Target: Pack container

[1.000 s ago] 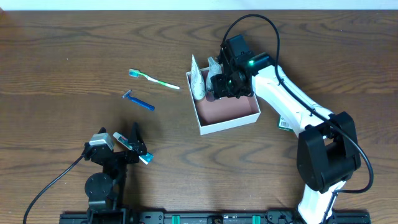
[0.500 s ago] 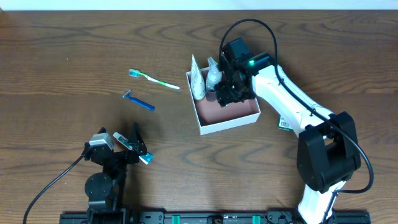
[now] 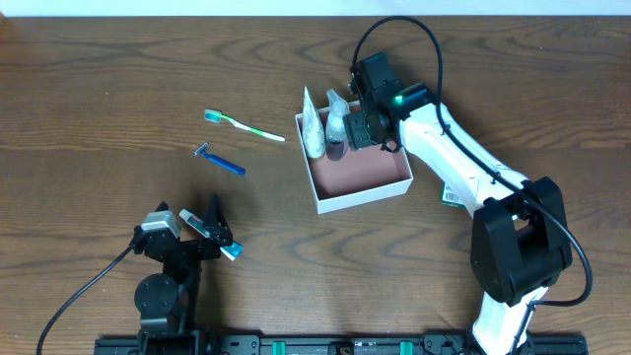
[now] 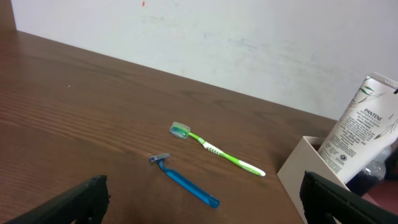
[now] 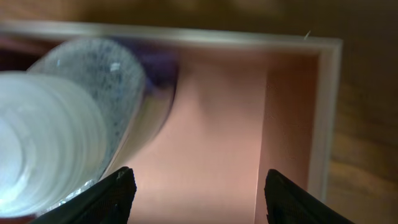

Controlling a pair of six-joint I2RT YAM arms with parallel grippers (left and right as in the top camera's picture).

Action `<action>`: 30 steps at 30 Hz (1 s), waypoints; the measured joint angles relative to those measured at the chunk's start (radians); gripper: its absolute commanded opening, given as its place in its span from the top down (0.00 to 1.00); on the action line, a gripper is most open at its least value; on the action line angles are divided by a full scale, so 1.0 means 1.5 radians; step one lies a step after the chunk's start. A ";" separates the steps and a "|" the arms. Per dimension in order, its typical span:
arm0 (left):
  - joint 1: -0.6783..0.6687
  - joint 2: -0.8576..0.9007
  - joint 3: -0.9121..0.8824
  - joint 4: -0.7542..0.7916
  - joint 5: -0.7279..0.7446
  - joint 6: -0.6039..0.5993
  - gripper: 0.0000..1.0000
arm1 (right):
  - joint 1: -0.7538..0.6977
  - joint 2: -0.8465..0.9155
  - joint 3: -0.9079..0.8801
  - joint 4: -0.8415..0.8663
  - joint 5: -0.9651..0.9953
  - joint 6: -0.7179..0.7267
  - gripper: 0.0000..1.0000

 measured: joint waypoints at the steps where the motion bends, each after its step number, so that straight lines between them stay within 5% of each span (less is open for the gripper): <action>1: 0.000 0.000 0.000 0.000 0.000 0.000 0.02 | 0.000 0.000 0.000 0.008 0.006 0.005 0.32; 30: 0.000 0.000 0.000 0.000 0.000 0.000 0.02 | -0.005 0.000 0.000 0.089 -0.005 -0.012 0.30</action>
